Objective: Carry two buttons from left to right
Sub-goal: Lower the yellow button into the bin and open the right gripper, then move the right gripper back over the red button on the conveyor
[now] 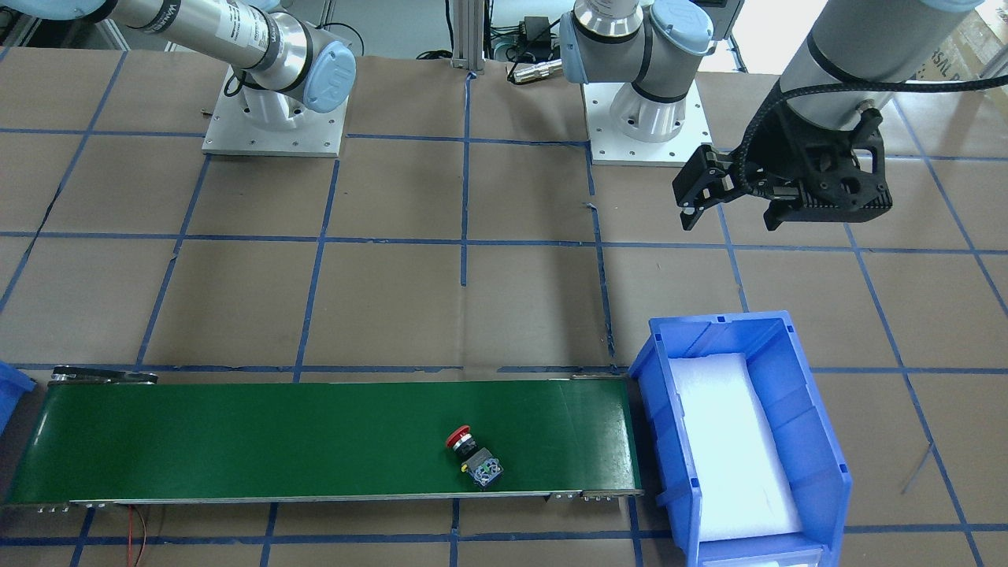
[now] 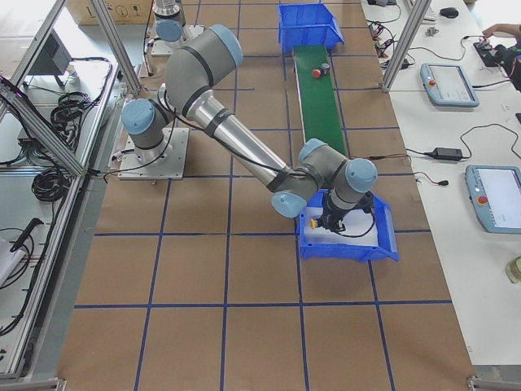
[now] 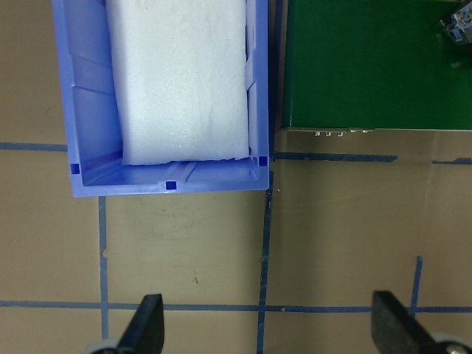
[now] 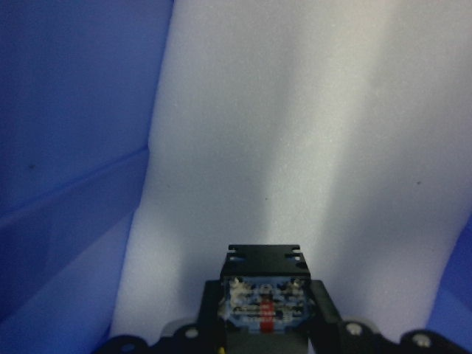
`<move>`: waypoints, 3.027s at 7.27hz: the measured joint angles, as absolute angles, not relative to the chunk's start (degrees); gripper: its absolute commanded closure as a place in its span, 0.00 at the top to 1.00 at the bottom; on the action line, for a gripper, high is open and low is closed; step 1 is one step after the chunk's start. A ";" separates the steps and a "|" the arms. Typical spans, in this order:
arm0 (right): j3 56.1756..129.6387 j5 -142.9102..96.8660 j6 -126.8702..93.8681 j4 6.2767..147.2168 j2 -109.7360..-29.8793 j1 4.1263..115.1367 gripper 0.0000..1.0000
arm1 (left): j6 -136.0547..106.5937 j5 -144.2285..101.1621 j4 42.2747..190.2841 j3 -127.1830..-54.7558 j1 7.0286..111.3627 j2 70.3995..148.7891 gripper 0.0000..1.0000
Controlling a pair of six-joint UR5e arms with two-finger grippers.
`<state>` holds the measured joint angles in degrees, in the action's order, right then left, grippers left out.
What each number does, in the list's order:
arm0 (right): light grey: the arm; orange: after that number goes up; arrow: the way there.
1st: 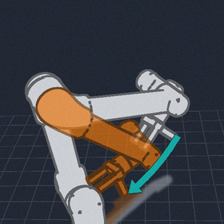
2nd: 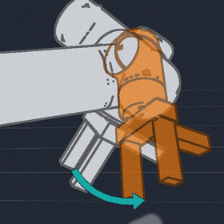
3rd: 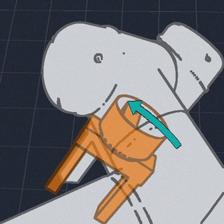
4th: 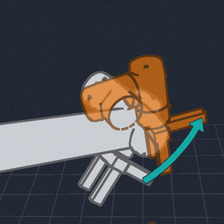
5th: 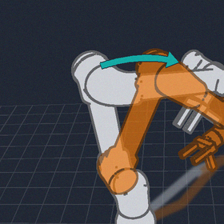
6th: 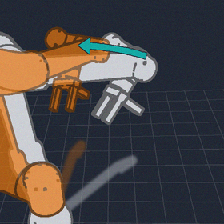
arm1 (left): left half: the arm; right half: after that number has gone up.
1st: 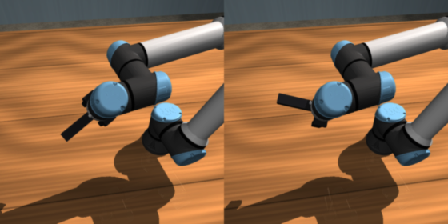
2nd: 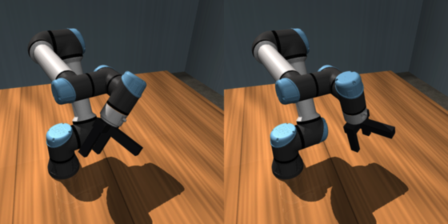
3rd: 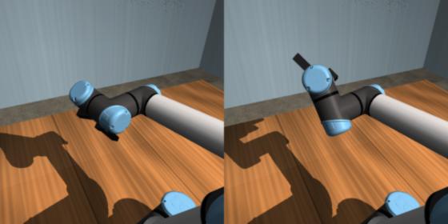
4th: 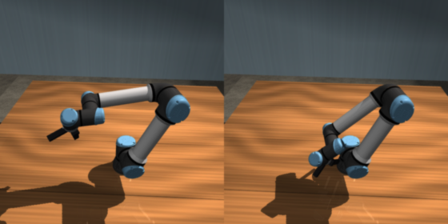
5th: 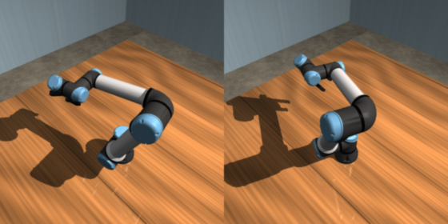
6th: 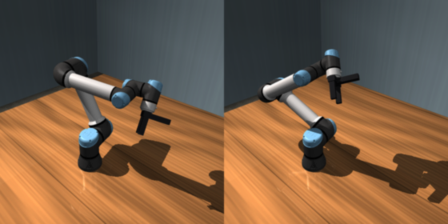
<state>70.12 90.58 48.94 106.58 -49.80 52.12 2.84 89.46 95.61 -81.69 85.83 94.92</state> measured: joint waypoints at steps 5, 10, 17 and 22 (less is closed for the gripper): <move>70.24 90.52 49.29 107.56 -49.64 52.06 0.64 | 9.38 90.97 93.16 -81.74 87.02 95.46 1.00; 68.56 89.94 50.50 107.24 -51.60 50.92 0.65 | 9.67 91.10 92.04 -82.21 87.01 94.82 1.00; 68.57 86.86 49.41 105.22 -63.21 61.25 0.65 | 9.21 91.12 93.83 -83.43 87.36 94.45 1.00; 71.88 85.98 46.81 105.46 -64.11 82.03 0.65 | 8.98 91.20 94.77 -85.32 87.45 93.13 1.00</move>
<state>71.88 85.98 46.81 105.46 -64.11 82.03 8.98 91.20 94.77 -85.32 87.45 93.13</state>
